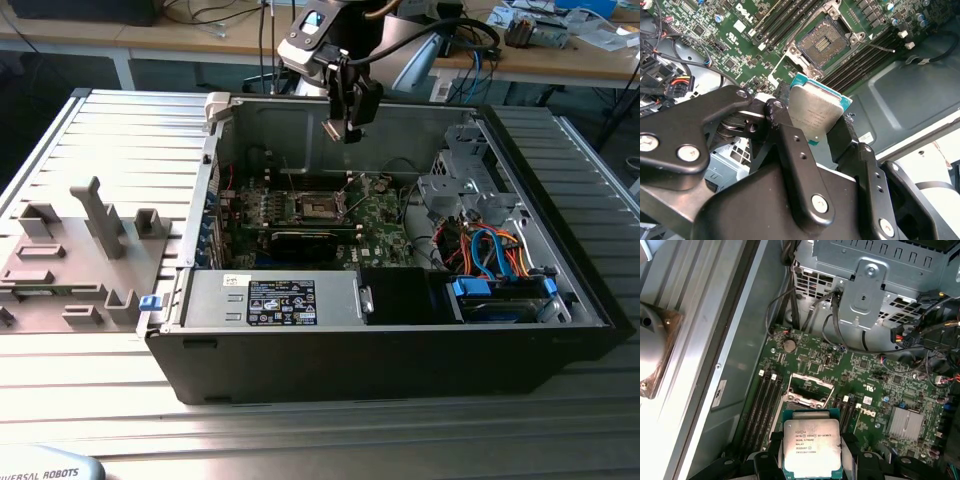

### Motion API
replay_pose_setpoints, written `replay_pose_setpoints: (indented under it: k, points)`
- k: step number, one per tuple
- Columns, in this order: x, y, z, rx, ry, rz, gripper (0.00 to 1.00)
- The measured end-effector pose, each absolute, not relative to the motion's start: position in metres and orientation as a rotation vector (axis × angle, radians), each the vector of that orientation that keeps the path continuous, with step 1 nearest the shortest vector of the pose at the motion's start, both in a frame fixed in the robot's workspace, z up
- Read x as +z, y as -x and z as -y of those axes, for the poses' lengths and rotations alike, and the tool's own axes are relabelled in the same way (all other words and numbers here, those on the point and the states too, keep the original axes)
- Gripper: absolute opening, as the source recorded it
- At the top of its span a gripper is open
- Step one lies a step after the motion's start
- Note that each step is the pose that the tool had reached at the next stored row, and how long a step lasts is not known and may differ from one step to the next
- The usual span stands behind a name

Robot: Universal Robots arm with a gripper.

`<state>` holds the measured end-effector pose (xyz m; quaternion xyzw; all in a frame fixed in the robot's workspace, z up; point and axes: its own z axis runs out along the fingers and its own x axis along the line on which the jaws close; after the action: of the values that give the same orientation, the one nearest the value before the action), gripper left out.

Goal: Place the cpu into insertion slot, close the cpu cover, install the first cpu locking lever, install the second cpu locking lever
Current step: 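Place the cpu into insertion slot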

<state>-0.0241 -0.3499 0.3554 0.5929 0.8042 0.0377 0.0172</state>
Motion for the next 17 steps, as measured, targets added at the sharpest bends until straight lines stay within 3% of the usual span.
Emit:
replay_pose_setpoints:
  k: [17]
  points:
    - [0.3553, 0.0241, 0.3499, 0.117, -1.866, -2.481, 0.54]
